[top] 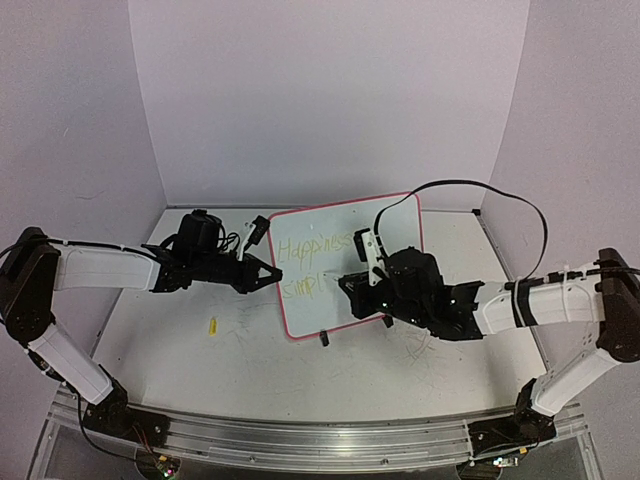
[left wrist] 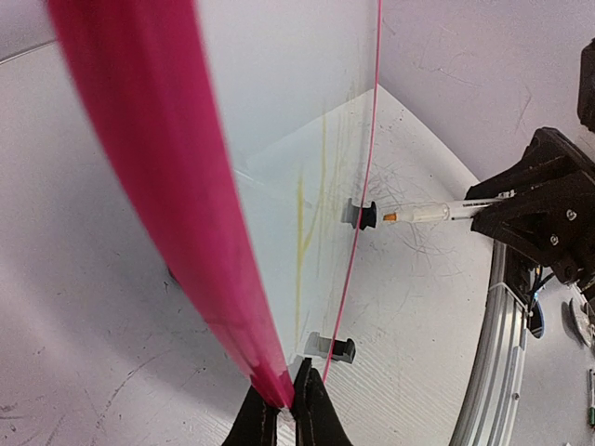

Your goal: Write a sentence on the whiteboard

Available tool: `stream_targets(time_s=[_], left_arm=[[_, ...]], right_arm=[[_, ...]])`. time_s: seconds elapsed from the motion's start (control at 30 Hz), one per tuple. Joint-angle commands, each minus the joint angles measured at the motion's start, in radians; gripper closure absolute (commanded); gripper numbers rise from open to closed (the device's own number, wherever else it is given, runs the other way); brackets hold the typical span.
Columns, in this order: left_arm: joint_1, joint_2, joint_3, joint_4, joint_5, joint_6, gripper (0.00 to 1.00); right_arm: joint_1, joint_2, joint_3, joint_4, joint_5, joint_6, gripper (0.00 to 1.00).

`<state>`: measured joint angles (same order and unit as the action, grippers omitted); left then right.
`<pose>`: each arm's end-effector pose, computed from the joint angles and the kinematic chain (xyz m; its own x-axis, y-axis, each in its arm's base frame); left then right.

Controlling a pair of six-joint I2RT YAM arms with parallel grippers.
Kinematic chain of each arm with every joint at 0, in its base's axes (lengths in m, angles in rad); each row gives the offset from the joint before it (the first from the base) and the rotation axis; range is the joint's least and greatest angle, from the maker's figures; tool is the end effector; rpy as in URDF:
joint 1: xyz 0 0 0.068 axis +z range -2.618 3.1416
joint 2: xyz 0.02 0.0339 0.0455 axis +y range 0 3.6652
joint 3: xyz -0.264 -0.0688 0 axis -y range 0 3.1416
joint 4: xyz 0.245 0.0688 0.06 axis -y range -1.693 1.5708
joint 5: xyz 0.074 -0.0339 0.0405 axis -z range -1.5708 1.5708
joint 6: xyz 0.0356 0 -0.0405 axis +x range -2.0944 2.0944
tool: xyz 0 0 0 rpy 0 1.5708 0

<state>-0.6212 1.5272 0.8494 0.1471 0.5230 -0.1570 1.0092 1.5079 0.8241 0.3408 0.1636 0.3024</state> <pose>0.2559 -0.2050 0.2173 -0.5401 0.2200 -0.8123 0.7796 0.4942 -0.3845 0.1828 0.2796 0.2320 -0.3954 -0.0766 -0.9153 -0.6659 0.7103 0.2282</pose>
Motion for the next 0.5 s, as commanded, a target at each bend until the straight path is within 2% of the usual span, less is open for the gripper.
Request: stream_targets(time_s=[0.0, 0.47], left_arm=[[0.000, 0.005, 0.030, -0.033, -0.058, 0.062, 1.00], [0.000, 0.004, 0.030, -0.033, -0.061, 0.063, 1.00]], right_arm=[[-0.003, 0.028, 0.044, 0.033, -0.014, -0.028, 1.00], [-0.019, 0.067, 0.063, 0.047, 0.041, -0.018, 1.00]])
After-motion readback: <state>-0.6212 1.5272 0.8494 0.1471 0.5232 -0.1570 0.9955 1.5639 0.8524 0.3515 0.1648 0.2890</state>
